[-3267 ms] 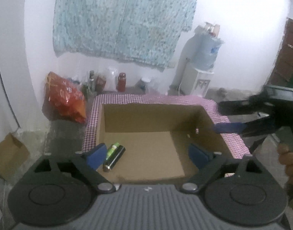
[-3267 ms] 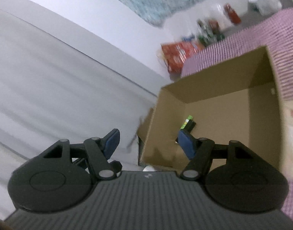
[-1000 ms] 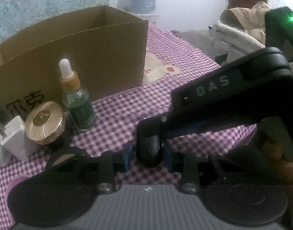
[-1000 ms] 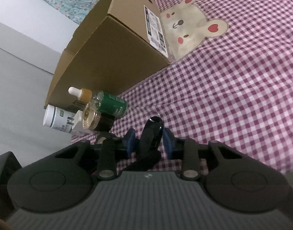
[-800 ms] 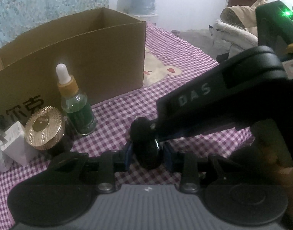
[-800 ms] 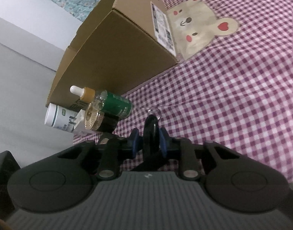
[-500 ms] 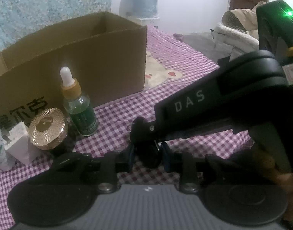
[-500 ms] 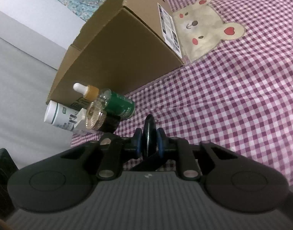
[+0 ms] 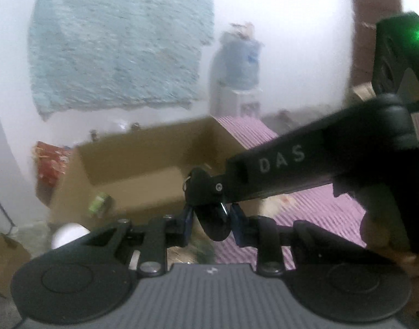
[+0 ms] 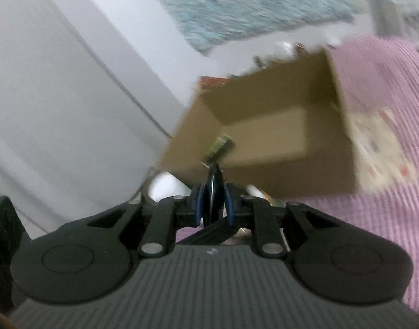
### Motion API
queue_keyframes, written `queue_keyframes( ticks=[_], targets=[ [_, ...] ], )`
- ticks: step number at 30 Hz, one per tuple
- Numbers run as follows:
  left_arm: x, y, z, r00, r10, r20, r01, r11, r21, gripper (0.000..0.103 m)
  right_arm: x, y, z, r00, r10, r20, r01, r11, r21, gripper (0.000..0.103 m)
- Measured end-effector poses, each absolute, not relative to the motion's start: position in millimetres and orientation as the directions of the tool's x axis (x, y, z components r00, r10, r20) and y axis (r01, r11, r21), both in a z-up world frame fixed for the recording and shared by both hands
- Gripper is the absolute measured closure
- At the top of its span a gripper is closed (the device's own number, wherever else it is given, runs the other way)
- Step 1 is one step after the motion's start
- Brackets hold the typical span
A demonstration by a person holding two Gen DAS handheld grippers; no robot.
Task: Organize rigid objects
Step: 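Carry the mouse into the box and open the right gripper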
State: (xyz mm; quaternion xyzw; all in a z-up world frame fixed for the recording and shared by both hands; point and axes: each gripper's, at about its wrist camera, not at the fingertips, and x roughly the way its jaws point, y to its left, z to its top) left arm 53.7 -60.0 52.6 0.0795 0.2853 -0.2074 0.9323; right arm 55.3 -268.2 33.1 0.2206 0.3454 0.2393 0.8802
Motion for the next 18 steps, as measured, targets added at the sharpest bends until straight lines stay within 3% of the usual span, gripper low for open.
queue_keyframes(
  ticks=[7,18],
  targets=[
    [141,-7,63,0.689,-0.302,-0.659,0.343,0.937,-0.07,0.073,155,-213,54,0.505,0.65,-0.567,-0.324,0.752,0.573,0.087],
    [251,16,3,0.479,-0.246,-0.842,0.238,0.96,-0.146,0.073,295,-175,-19,0.252,0.647,-0.719,-0.086,0.755,0.65,0.088]
  ],
)
